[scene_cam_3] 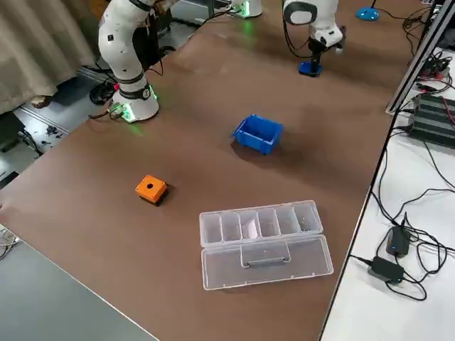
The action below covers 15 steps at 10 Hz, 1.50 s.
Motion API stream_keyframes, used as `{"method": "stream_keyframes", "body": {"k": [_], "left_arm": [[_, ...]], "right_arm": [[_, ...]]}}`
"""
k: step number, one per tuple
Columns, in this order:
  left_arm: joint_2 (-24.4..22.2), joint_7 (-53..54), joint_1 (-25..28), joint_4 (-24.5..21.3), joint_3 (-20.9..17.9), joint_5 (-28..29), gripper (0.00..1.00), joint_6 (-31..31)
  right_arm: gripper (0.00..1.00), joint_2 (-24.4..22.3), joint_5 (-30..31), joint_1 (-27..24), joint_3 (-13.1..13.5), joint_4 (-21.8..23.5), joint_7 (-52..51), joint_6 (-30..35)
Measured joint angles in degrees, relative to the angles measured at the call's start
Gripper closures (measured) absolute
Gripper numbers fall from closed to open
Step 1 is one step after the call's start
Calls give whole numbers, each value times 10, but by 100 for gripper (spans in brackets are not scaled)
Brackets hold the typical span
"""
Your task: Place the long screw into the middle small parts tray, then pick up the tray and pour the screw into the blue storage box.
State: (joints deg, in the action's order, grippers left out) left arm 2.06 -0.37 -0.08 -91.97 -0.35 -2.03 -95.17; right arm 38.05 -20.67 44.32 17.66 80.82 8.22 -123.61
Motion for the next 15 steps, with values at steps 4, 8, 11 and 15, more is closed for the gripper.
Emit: {"method": "stream_keyframes", "body": {"k": [4, 8, 11, 15], "left_arm": [[0, 0, 0, 0, 0, 0, 0, 0], [0, 0, 0, 0, 1, 0, 0, 0], [0, 2, 0, 0, 1, 0, 0, 0], [0, 2, -1, 1, 3, 0, 0, 0]], "right_arm": [[0, -161, 111, -13, 141, 85, -40, 129], [0, -287, 144, -107, 179, 89, -165, 214], [0, -356, 190, -297, 10, 90, -177, 283], [0, -391, 194, -353, -25, 66, -185, 354]]}}
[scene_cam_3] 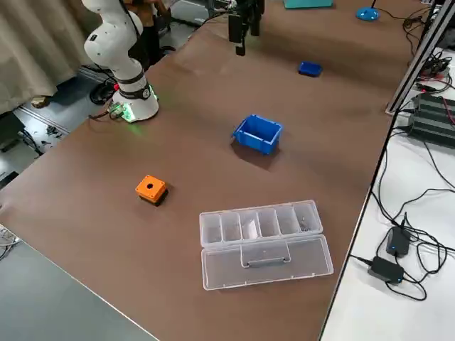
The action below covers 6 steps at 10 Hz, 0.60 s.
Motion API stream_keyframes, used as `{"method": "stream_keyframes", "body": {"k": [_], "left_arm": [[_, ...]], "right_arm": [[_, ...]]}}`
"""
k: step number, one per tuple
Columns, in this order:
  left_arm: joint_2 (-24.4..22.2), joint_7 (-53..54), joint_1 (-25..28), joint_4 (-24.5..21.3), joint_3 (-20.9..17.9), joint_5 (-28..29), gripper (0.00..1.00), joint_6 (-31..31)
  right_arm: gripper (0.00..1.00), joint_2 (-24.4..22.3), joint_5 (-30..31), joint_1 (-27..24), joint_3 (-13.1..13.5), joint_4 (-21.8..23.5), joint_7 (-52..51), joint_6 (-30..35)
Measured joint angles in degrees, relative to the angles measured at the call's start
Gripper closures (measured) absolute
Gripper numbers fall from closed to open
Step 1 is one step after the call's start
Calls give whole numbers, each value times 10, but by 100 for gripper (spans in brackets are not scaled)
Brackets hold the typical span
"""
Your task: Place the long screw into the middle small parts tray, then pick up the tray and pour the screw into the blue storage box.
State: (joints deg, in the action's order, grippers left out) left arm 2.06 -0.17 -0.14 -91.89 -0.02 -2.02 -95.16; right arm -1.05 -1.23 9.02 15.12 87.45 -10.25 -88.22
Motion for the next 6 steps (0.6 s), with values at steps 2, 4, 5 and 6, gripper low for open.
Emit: {"method": "stream_keyframes", "body": {"k": [2, 4, 5, 6], "left_arm": [[0, 0, 0, 0, 6, 0, 0, 0], [0, 0, 0, 0, 10, 0, 0, 0], [0, 0, 0, 1, 9, 0, 0, 0], [0, 0, 0, 1, 9, 0, 0, 0]], "right_arm": [[0, 1, 11, -2, -1, -1, -1, 0], [0, 1, 27, -2, -3, -1, -1, -3], [0, 1, 27, -2, -4, -1, -1, -3], [0, 1, 27, -2, -4, 0, -1, -3]]}}
